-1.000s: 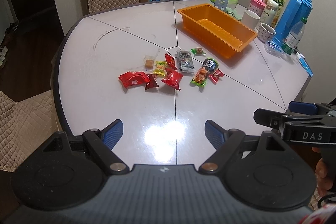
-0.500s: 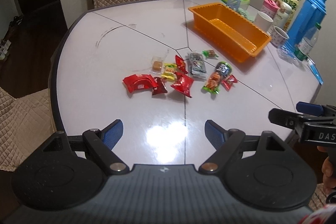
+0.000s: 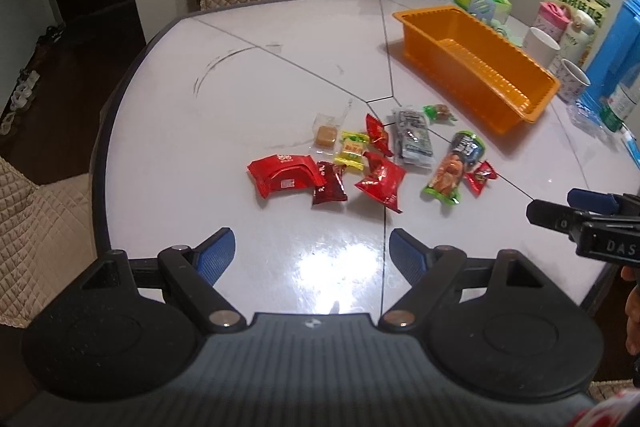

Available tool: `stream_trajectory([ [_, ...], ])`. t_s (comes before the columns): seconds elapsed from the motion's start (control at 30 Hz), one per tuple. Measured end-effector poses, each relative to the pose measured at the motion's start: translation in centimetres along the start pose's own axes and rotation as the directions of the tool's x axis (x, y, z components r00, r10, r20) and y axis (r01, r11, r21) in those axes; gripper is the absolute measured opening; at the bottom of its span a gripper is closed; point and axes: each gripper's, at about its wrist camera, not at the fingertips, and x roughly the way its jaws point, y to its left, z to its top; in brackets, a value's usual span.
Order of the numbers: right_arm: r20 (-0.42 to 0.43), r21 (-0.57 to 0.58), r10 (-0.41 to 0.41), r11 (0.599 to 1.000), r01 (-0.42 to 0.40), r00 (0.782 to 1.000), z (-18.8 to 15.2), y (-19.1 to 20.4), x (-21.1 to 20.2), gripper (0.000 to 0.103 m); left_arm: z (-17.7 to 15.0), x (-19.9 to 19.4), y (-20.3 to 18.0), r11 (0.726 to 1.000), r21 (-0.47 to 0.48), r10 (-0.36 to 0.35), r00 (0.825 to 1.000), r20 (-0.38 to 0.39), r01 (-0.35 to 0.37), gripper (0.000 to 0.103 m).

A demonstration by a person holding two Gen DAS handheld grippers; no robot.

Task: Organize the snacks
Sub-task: 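Grasp a red candy packet with the left tool while the right tool grasps another red packet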

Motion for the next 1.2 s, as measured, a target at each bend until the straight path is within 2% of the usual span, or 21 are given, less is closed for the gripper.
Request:
stream_trajectory([
  [0.33,-0.047,-0.052,0.006,0.999,-0.008,0.999,0.9,-2.9,5.5,0.055,0.3,3.0,0.0,0.999,-0.029,0.046,0.999,-0.022,-0.046,0.081],
  [0.67,-0.061,-0.094,0.02,0.995,-0.026,0.998,1.5,-3.8,9.0,0.05,0.8,4.1,-0.2,0.994,-0.056,0.091,0.995,-0.028,-0.093,0.079],
  [0.97,-0.058,-0.134,0.012,0.991,-0.02,0.998,1.3,-3.8,10.6,0.041,0.7,4.2,-0.3,0.99,-0.076,0.12,0.992,-0.028,-0.122,0.079],
  [1.1,-0.048,-0.143,0.002,0.99,-0.009,0.999,1.2,-3.7,10.6,0.032,0.6,4.2,-0.3,0.99,-0.07,0.124,0.992,-0.033,-0.126,0.079],
  [1.17,-0.046,-0.151,-0.002,0.989,-0.005,0.999,1.2,-3.6,10.6,0.022,0.7,4.2,-0.2,0.99,-0.066,0.122,0.992,-0.032,-0.124,0.079],
  [1.2,-0.045,-0.152,0.0,0.988,-0.007,0.999,1.2,-3.6,10.5,0.022,0.8,4.2,-0.1,0.99,-0.064,0.121,0.992,-0.031,-0.122,0.079],
])
